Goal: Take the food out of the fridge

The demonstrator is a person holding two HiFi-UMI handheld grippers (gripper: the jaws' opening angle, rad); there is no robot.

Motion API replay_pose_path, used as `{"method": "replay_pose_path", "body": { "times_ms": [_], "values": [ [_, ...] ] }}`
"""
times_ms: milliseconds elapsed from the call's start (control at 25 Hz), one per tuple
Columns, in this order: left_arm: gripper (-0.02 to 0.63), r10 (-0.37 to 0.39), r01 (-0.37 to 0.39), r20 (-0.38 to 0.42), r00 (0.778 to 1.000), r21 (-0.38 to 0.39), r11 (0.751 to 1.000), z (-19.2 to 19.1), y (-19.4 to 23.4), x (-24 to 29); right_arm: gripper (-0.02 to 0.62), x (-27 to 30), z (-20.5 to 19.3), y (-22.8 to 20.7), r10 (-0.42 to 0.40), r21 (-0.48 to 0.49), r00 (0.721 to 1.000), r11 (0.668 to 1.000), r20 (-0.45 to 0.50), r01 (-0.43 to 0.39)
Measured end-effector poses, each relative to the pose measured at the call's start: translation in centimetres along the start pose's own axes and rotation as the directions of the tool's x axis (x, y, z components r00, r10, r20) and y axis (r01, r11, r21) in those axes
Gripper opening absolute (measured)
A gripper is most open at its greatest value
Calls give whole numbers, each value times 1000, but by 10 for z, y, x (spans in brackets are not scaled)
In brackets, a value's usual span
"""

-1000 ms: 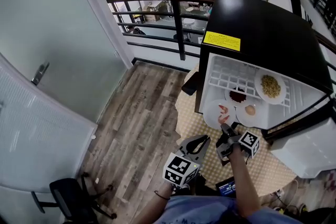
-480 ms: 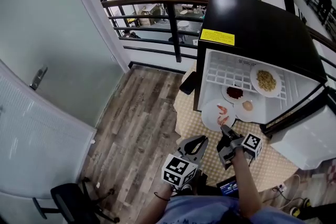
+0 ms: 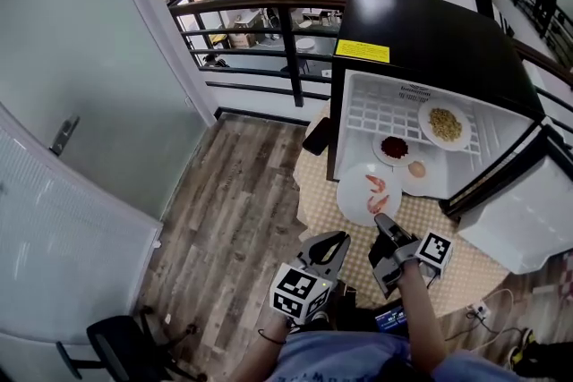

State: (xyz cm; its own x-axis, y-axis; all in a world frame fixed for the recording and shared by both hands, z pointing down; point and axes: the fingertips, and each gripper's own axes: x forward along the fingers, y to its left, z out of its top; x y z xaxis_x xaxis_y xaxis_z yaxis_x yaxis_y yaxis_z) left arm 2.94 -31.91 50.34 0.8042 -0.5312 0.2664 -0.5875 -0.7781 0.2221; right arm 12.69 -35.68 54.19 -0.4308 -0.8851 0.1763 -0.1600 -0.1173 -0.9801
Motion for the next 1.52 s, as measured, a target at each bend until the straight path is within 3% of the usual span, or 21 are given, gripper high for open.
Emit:
{"method": "replay_pose_path", "body": {
  "times_ms": [1000, 1520],
  "values": [
    [20, -95, 94, 21, 995, 40, 995, -22, -60, -89, 26, -105, -100, 8, 32, -4, 998, 999, 54, -32],
    [20, -114, 114, 2, 993, 52, 992, -33, -73, -116, 26, -128, -121, 11, 29, -5, 997, 1000, 76, -29]
  ]
}}
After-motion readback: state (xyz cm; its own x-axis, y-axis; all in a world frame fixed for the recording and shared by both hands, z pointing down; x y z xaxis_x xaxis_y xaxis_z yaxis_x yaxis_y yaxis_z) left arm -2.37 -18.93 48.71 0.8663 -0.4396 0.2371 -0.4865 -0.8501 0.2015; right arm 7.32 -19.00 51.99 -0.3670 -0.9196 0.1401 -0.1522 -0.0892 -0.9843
